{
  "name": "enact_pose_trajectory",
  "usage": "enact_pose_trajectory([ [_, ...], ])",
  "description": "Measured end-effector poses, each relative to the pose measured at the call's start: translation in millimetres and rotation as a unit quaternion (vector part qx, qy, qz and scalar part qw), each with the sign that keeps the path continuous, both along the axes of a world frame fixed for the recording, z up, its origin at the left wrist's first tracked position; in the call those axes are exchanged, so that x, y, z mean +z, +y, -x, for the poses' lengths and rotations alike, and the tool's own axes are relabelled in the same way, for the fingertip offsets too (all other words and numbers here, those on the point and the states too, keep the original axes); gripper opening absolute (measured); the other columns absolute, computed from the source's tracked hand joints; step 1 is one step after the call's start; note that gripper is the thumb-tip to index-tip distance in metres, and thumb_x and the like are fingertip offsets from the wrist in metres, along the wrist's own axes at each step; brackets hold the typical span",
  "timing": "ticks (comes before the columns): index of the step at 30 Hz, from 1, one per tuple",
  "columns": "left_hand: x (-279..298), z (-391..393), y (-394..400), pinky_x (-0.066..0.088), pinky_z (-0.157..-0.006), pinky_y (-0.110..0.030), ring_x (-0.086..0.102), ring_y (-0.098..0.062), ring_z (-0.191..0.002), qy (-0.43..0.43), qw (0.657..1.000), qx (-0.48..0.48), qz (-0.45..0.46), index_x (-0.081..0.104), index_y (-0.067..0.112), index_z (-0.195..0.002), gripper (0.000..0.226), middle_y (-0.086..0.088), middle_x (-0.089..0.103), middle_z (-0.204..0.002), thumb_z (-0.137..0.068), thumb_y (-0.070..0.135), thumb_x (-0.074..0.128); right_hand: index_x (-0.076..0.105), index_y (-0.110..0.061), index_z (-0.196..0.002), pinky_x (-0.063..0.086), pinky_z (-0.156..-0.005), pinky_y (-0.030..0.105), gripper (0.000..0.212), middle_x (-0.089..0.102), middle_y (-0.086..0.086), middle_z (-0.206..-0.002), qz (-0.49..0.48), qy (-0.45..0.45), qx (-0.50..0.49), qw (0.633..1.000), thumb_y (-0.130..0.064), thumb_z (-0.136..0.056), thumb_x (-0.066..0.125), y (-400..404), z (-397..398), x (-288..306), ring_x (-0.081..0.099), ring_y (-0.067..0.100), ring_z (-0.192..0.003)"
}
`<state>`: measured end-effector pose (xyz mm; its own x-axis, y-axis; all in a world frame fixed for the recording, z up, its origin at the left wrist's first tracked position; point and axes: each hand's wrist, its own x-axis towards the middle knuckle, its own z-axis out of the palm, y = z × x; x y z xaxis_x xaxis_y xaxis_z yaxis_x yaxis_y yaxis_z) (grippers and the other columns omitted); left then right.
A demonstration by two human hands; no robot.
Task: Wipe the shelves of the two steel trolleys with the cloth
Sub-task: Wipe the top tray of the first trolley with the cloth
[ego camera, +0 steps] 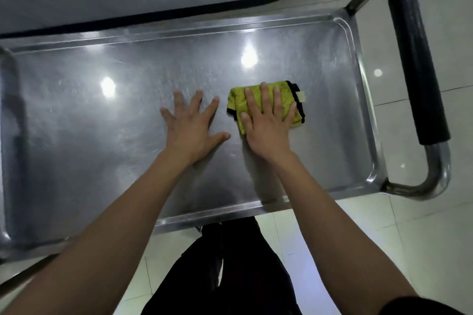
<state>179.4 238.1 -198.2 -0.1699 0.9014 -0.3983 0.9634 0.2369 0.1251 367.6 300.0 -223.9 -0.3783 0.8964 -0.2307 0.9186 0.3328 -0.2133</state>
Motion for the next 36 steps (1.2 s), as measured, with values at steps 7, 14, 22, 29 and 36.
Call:
enact_pose_trajectory([
  [7, 4, 0, 7, 0.017, -0.109, -0.074, -0.007, -0.047, -0.149, 0.013, 1.000, 0.006, 0.015, 0.009, 0.042, -0.156, 0.093, -0.002, 0.006, -0.166, -0.079, 0.088, 0.037, 0.009, -0.035, -0.159, -0.010, -0.116, 0.067, 0.057, -0.001, 0.004, -0.169, -0.010, 0.019, 0.051, 0.998, -0.050, -0.105, 0.018, 124, 77, 1, -0.006, 0.033, -0.154],
  [14, -1, 2, 12, 0.011, -0.112, -0.075, -0.015, -0.045, -0.149, 0.007, 1.000, 0.017, 0.014, 0.003, 0.045, -0.156, 0.092, 0.000, -0.002, -0.167, -0.079, 0.089, 0.030, 0.005, -0.036, -0.160, -0.006, -0.117, 0.068, 0.058, -0.003, 0.004, -0.169, -0.015, 0.005, 0.070, 0.997, -0.049, -0.105, 0.019, 166, 106, 5, -0.009, 0.031, -0.154],
  [22, 5, 16, 13, 0.009, -0.116, -0.069, -0.021, -0.040, -0.150, -0.019, 0.998, -0.025, 0.047, -0.004, 0.041, -0.157, 0.093, 0.004, -0.011, -0.167, -0.085, 0.078, 0.041, 0.004, -0.038, -0.159, -0.008, -0.119, 0.064, 0.058, -0.006, 0.000, -0.169, 0.010, 0.021, 0.040, 0.999, -0.050, -0.105, 0.021, 103, 67, 7, -0.012, 0.027, -0.154],
  [29, 11, 19, 3, 0.006, -0.114, -0.072, -0.022, -0.043, -0.149, -0.022, 0.996, -0.051, 0.065, -0.007, 0.036, -0.158, 0.092, 0.003, -0.021, -0.166, -0.091, 0.066, 0.048, 0.007, -0.038, -0.160, -0.004, -0.119, 0.065, 0.061, -0.004, 0.001, -0.169, 0.006, 0.002, -0.001, 1.000, -0.050, -0.105, 0.029, -63, -8, 12, -0.010, 0.027, -0.155],
  [36, 3, 21, -14, 0.000, -0.115, -0.073, -0.022, -0.041, -0.149, -0.040, 0.997, -0.049, 0.036, -0.004, 0.038, -0.158, 0.089, 0.003, -0.020, -0.166, -0.093, 0.066, 0.049, 0.008, -0.033, -0.161, 0.006, -0.118, 0.068, 0.060, 0.000, 0.005, -0.169, -0.005, -0.035, -0.023, 0.999, -0.049, -0.105, 0.027, -183, -39, 11, -0.005, 0.031, -0.155],
])
